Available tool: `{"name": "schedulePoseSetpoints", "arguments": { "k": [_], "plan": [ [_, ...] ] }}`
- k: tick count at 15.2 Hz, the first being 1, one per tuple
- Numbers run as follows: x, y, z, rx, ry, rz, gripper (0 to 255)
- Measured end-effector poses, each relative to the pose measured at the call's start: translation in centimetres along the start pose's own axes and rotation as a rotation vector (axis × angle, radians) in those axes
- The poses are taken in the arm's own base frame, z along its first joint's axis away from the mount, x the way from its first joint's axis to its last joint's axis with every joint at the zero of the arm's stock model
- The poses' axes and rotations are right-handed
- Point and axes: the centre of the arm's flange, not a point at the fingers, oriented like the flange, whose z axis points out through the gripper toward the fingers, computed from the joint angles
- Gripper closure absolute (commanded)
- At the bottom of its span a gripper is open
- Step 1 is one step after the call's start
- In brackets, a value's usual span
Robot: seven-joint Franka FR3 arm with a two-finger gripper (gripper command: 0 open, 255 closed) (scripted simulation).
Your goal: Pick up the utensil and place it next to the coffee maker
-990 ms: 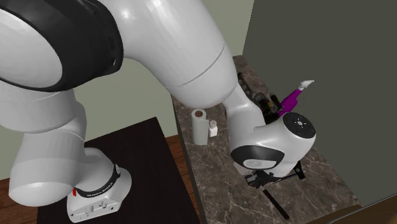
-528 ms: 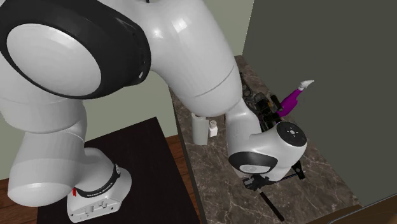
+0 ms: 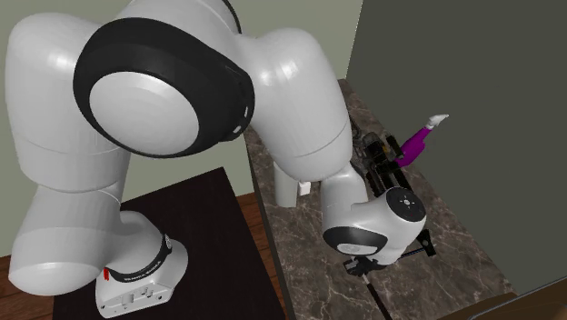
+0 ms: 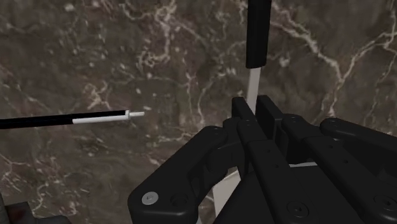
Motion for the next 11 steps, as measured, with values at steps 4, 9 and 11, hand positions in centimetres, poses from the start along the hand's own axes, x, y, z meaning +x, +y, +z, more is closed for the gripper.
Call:
{"name": "schedulePoseSetpoints", "arguments": {
  "k": [4, 9, 11],
  "plan": [
    [0.0, 0.0, 1.5, 0.0, 0.0, 0.0, 255],
    [0.0, -0.1, 1.7, 0.0, 0.0, 0.0, 255],
    [0.0, -0.1, 1.7, 0.0, 0.0, 0.0, 0]
  ]
}}
